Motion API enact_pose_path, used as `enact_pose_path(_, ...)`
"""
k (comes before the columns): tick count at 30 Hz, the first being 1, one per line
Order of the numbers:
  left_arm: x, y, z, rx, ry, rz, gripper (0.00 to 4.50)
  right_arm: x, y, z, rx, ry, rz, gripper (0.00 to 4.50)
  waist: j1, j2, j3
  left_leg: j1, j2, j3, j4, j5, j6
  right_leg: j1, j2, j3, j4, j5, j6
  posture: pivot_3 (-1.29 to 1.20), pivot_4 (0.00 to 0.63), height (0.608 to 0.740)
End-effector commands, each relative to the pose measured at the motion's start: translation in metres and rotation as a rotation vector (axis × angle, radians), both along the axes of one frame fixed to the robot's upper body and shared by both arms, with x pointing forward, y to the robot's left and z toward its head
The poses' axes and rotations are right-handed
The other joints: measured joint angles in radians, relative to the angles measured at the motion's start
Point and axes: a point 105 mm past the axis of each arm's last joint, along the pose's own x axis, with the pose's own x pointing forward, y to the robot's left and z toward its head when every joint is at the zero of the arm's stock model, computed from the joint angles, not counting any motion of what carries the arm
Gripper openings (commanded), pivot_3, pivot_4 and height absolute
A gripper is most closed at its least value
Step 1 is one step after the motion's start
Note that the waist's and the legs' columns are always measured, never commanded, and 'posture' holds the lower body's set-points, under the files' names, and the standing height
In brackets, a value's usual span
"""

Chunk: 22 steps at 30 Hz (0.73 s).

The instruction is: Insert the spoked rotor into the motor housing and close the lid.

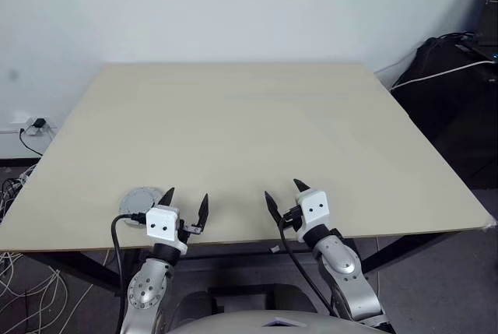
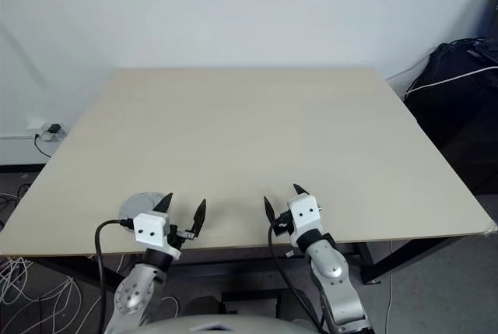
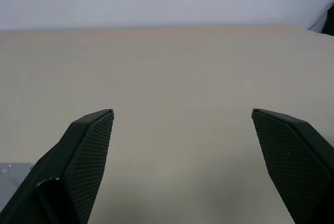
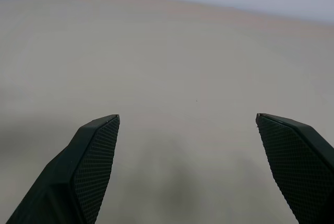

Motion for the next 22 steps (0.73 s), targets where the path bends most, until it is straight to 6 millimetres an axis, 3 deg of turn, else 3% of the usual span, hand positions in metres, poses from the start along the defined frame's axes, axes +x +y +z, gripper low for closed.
enact_pose_path(1,0.003,0.002,0.014,-0.006,-0.058,-0.003,4.48,0.003,0.000,0.013,0.018,-0.043,-0.006,4.50,0.001,0.000,0.000,0.000,0.000,0.000,0.000,0.000,0.000,0.000,0.000,0.000,0.000,0.000,0.000,0.00,0.000,0.740)
enact_pose_path(22,0.005,0.006,0.000,-0.025,-0.036,-0.009,4.48,0.005,0.000,0.010,0.007,-0.024,-0.006,4.50,0.002,0.000,-0.002,0.000,-0.001,0.001,0.001,0.000,0.000,0.001,0.001,0.000,0.001,0.000,0.000,0.00,0.000,0.740)
